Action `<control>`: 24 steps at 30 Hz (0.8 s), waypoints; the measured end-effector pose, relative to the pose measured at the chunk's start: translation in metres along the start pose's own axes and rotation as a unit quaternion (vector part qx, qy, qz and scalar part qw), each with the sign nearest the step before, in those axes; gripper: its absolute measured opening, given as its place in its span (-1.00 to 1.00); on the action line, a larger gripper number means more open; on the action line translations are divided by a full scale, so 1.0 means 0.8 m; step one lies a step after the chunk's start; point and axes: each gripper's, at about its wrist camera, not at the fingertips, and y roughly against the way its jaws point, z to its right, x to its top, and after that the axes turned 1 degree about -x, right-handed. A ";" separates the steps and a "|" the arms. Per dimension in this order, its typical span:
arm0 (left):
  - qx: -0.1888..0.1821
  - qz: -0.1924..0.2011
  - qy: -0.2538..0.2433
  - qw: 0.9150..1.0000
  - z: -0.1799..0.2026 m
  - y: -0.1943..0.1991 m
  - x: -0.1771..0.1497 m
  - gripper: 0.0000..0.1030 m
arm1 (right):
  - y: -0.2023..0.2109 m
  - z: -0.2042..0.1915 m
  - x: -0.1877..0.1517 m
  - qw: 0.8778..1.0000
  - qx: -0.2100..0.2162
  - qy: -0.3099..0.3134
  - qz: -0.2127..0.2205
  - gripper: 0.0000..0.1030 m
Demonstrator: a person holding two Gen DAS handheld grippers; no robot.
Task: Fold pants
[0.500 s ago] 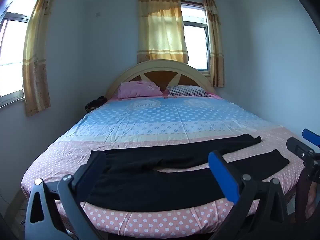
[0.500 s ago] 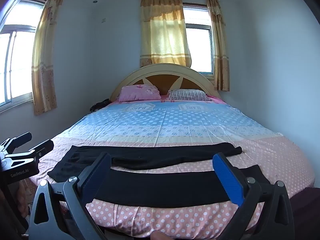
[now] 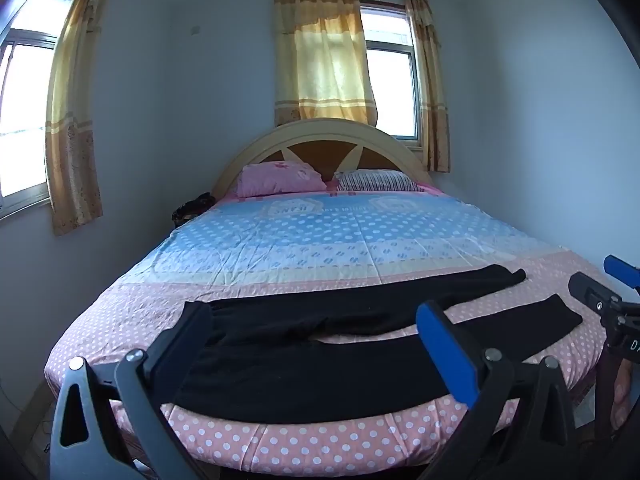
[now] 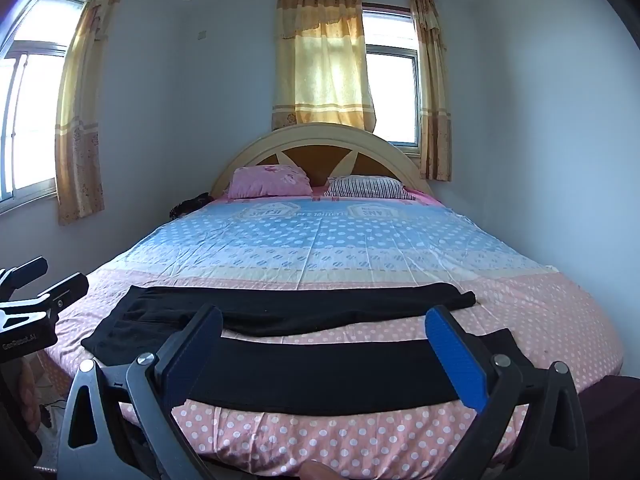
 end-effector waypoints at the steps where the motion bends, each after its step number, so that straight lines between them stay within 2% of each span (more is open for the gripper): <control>1: 0.000 0.000 0.001 1.000 0.000 0.000 0.000 1.00 | -0.001 0.000 -0.001 1.000 0.000 0.000 -0.001 0.98; 24: 0.000 -0.007 -0.001 1.000 0.004 -0.003 -0.004 1.00 | -0.007 0.001 -0.003 1.000 -0.005 0.000 -0.008 0.98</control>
